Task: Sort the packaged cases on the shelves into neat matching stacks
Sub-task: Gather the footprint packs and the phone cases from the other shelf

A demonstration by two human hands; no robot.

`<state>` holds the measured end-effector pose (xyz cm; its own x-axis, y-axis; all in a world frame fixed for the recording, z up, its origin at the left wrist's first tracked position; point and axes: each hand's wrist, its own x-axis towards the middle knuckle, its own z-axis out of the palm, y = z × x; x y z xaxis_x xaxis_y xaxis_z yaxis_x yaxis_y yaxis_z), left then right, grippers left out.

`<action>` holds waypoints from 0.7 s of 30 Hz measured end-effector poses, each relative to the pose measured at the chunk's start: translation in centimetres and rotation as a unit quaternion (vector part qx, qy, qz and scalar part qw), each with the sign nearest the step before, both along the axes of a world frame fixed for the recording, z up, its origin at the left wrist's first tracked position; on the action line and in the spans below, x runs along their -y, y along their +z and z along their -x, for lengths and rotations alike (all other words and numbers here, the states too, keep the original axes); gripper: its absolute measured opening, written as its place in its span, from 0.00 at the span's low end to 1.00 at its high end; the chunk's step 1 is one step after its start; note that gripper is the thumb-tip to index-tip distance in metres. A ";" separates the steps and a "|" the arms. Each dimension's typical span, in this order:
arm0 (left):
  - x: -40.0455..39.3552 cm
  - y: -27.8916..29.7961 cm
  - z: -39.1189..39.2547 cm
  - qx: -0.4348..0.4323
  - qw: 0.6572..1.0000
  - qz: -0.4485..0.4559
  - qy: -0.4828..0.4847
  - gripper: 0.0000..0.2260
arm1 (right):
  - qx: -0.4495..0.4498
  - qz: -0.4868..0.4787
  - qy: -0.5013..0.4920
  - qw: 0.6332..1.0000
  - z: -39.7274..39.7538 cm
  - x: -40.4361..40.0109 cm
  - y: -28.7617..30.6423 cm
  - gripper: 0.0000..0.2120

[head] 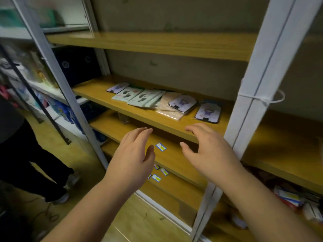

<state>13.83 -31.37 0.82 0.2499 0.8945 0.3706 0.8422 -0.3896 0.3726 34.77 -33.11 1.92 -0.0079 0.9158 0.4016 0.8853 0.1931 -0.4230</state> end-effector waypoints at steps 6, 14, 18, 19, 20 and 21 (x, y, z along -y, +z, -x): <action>-6.8 0.6 3.4 -0.013 0.999 -0.005 0.041 0.23 | -0.030 -0.001 0.016 0.999 2.5 -8.8 0.0 0.22; -14.3 0.6 6.8 -0.017 0.997 0.018 0.077 0.25 | -0.035 0.017 0.028 0.999 6.0 -16.4 0.0 0.20; -19.0 -0.4 8.1 0.009 0.996 0.038 0.075 0.26 | -0.033 0.032 0.020 0.999 6.9 -18.9 -0.9 0.20; -20.4 -0.7 8.4 0.006 0.996 0.047 0.073 0.26 | -0.032 0.033 0.011 0.999 7.1 -19.7 -1.0 0.20; -21.9 -1.0 8.9 -0.002 0.995 0.063 0.072 0.26 | -0.029 0.034 -0.001 0.999 7.3 -20.4 -1.1 0.20; -23.5 -1.4 9.4 -0.014 0.994 0.085 0.074 0.26 | -0.024 0.035 -0.014 0.999 7.5 -21.1 -1.1 0.20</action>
<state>4.41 -7.91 -0.59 0.1185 0.9714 0.2059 0.8969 -0.1937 0.3976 27.22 -12.03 0.82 0.0370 0.9414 0.3353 0.8682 0.1359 -0.4773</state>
